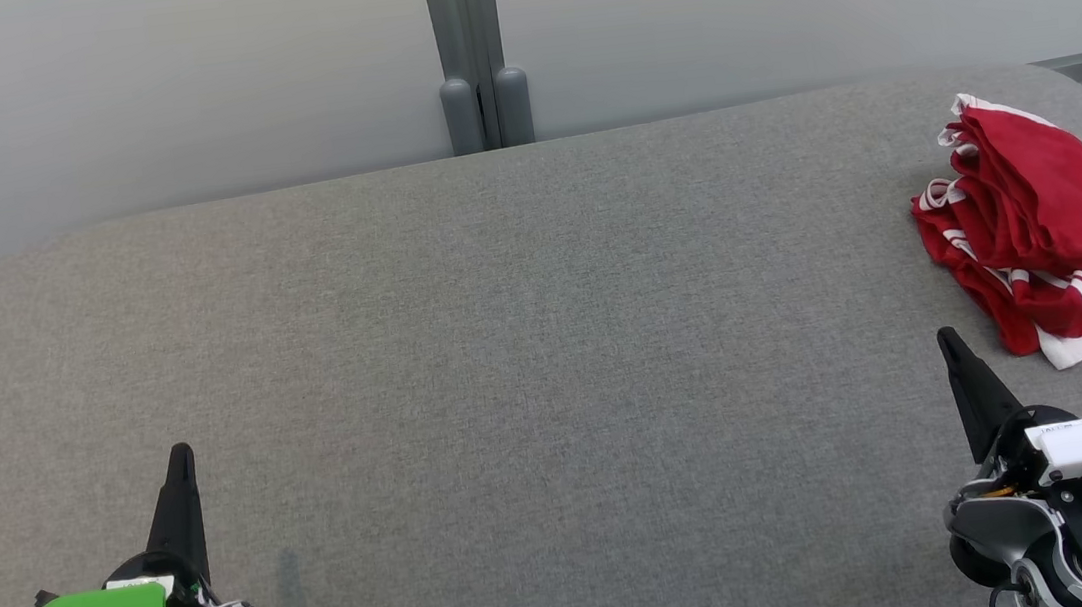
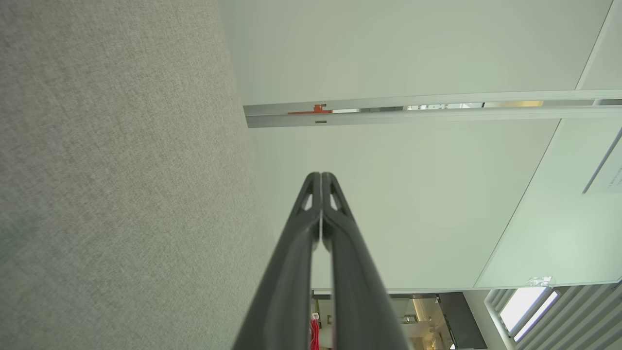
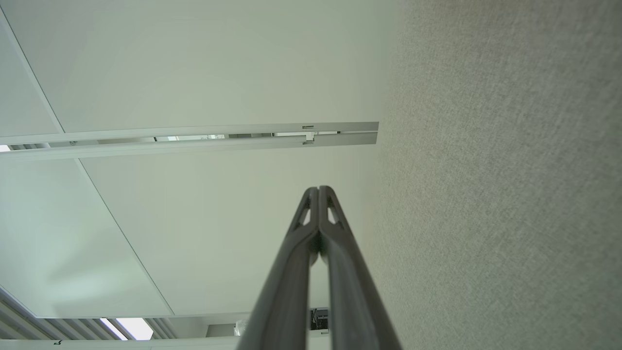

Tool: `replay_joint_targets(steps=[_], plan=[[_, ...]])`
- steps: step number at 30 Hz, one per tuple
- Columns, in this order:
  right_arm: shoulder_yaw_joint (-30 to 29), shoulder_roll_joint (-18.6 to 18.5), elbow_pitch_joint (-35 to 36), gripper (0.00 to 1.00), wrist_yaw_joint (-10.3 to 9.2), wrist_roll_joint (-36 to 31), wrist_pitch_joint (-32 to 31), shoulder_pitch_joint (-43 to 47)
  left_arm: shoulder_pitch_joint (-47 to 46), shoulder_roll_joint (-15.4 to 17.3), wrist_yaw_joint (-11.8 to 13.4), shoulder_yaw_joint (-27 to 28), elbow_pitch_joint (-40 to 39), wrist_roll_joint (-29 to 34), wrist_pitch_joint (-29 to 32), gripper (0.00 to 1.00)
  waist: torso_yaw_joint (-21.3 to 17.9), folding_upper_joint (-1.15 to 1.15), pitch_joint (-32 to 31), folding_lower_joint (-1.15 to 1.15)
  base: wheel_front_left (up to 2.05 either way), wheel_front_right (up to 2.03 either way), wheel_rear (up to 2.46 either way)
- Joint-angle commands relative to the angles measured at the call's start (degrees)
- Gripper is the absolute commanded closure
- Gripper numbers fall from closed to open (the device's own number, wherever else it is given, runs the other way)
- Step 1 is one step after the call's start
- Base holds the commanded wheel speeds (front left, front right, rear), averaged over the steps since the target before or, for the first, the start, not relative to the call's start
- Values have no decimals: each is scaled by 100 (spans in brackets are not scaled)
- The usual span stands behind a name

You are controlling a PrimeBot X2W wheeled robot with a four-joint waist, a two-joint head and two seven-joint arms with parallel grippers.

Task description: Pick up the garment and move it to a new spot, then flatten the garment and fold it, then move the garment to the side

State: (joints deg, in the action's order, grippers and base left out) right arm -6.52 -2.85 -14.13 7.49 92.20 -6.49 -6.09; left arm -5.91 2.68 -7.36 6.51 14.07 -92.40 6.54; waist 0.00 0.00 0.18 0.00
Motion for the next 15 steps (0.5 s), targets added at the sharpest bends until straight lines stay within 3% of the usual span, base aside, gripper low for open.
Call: replay_joint_targets(steps=[1, 15], plan=[[-9, -4, 26, 100, 0, 39, -21, -26, -62, 37, -32, 15, -10, -6, 17, 100, 0, 0, 0, 0, 0, 0, 0], [-9, -4, 26, 100, 0, 39, -20, -26, -62, 38, -32, 15, -11, -6, 17, 100, 0, 0, 0, 0, 0, 0, 0]])
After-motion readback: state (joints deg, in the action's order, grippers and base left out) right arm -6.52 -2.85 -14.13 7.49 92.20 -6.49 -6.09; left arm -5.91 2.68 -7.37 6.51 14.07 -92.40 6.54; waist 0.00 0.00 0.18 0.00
